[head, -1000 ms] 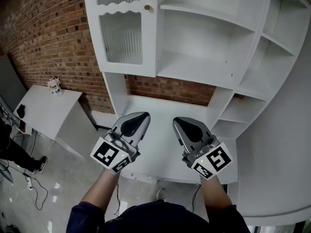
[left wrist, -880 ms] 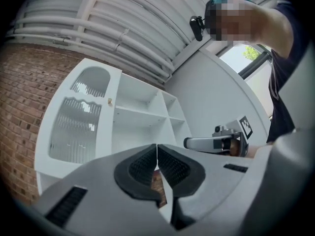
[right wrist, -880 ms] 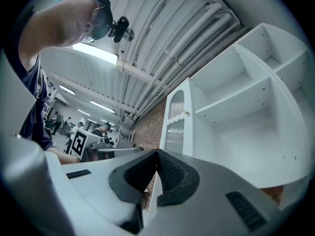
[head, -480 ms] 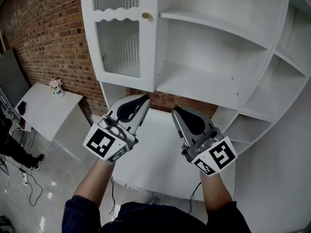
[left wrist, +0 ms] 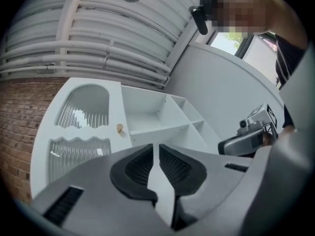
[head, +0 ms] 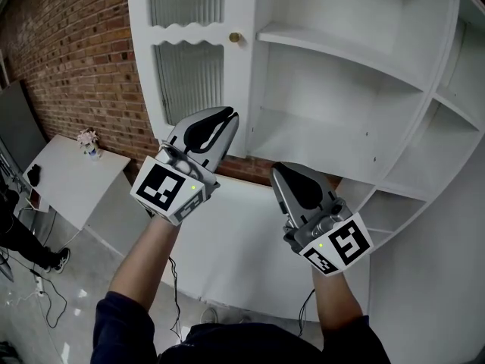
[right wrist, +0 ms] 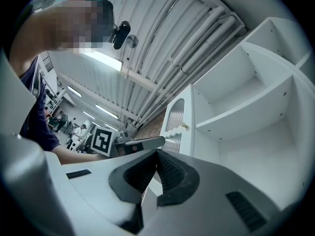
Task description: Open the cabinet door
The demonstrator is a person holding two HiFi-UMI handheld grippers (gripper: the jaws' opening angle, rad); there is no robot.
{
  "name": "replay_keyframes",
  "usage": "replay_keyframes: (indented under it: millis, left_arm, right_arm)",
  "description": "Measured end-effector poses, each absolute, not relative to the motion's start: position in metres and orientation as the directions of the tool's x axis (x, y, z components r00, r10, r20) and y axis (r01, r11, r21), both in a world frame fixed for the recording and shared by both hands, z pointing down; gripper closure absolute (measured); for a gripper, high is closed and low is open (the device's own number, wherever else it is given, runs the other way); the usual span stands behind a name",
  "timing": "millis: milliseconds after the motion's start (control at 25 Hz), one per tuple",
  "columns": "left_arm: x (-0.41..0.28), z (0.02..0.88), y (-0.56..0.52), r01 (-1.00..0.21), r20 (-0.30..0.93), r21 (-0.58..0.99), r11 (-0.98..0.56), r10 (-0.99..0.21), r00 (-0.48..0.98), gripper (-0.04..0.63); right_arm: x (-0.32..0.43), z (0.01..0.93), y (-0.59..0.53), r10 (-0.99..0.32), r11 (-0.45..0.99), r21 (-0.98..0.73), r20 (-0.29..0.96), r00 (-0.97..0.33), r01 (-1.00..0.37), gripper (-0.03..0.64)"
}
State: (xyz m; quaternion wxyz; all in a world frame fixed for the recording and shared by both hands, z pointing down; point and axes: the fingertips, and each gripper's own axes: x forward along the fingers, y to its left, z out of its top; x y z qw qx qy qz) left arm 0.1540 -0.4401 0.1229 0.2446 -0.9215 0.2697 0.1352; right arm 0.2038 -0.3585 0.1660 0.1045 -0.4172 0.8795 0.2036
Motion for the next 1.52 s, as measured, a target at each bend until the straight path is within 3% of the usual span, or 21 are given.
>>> replay_keyframes:
  millis: [360, 960, 1520]
  left_arm:
    - [0.159, 0.07, -0.476, -0.589, -0.42, -0.476, -0.653, -0.42, 0.804, 0.497]
    - [0.167, 0.029, -0.528, -0.617, -0.437, -0.507, -0.602, -0.437, 0.786, 0.41]
    - [0.181, 0.017, -0.537, -0.659, -0.438, -0.501, -0.56, -0.493, 0.752, 0.404]
  right_arm:
    - [0.193, 0.157, -0.379, -0.699, 0.545, 0.274, -0.374, -0.61, -0.792, 0.6]
    - [0.198, 0.151, -0.401, -0.727, 0.507, 0.278, -0.371, -0.578, -0.816, 0.6]
    - [0.212, 0.16, -0.407, -0.737, 0.516, 0.218, -0.379, -0.56, -0.828, 0.6]
